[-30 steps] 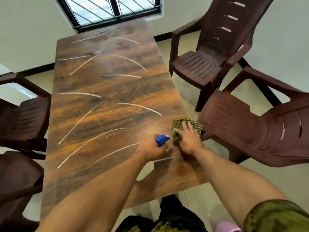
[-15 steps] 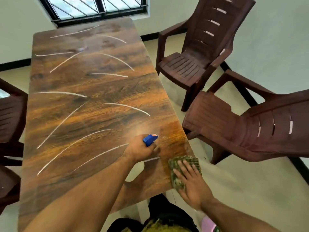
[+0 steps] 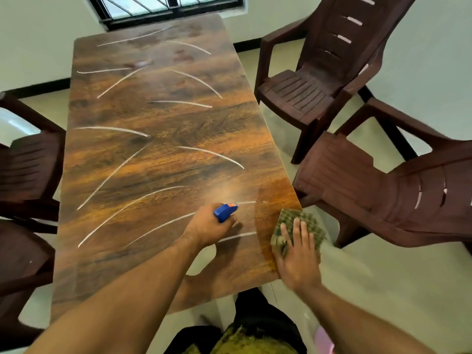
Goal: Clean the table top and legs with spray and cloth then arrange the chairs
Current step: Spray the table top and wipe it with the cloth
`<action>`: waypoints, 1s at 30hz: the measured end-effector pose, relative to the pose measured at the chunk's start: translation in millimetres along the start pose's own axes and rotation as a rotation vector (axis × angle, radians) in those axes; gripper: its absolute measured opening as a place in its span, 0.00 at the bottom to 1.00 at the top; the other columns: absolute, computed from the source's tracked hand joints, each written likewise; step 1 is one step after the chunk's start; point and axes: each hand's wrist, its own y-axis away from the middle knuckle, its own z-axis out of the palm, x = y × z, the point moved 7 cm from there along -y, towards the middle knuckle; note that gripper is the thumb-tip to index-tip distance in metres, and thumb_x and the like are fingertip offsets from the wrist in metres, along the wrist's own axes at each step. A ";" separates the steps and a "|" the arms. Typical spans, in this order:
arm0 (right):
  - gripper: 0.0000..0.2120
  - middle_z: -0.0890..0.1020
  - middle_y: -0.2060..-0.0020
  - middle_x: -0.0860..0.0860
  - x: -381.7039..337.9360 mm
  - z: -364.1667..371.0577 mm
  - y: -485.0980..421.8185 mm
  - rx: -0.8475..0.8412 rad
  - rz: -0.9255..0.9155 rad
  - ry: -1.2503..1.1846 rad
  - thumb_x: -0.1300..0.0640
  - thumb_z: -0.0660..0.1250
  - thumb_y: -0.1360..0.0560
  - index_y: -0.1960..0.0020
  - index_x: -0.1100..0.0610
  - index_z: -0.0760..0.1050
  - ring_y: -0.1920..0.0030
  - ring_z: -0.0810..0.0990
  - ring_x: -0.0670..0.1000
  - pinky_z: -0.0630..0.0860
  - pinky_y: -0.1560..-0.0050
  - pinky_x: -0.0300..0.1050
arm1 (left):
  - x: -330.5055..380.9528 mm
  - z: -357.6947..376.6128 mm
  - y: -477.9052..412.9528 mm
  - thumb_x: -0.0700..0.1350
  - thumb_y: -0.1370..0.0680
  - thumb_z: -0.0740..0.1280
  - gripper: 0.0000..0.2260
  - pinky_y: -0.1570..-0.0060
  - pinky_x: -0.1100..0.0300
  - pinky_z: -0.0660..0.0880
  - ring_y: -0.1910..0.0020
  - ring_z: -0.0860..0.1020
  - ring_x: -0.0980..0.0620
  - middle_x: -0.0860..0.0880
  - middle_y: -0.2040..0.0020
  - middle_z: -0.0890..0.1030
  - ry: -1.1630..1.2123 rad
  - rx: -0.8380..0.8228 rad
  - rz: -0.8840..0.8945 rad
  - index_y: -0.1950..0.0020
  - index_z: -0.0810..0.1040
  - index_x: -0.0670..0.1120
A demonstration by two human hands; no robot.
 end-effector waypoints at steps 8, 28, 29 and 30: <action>0.33 0.43 0.20 0.56 -73.1 18.9 8.8 -0.086 -0.531 0.189 0.35 0.51 0.20 0.19 0.45 0.49 0.20 0.42 0.58 0.39 0.24 0.57 | -9.5 -8.8 10.1 0.51 0.22 0.71 0.12 0.67 0.60 0.66 0.69 0.72 0.55 0.53 0.68 0.74 -0.009 -0.011 0.012 0.62 0.73 0.52; 0.33 0.45 0.20 0.58 -118.3 34.1 -4.4 0.007 -0.364 0.040 0.38 0.52 0.21 0.20 0.49 0.53 0.20 0.47 0.62 0.42 0.24 0.61 | -45.9 -26.9 32.2 0.52 0.28 0.69 0.12 0.64 0.50 0.75 0.67 0.78 0.43 0.44 0.67 0.80 -0.013 0.023 -0.070 0.62 0.76 0.44; 0.32 0.47 0.20 0.56 -135.7 46.7 25.9 -0.038 -0.676 0.131 0.38 0.53 0.21 0.20 0.47 0.56 0.20 0.48 0.60 0.43 0.25 0.60 | -45.6 -26.7 35.1 0.55 0.31 0.67 0.14 0.62 0.48 0.76 0.65 0.79 0.41 0.42 0.66 0.81 -0.015 0.012 -0.056 0.61 0.76 0.43; 0.31 0.49 0.19 0.53 -135.4 53.7 45.0 -0.060 -0.880 0.196 0.37 0.54 0.21 0.21 0.45 0.57 0.20 0.48 0.57 0.43 0.25 0.59 | -48.1 -25.4 39.6 0.56 0.32 0.66 0.16 0.62 0.48 0.76 0.65 0.78 0.40 0.42 0.66 0.80 -0.021 -0.004 -0.044 0.62 0.75 0.43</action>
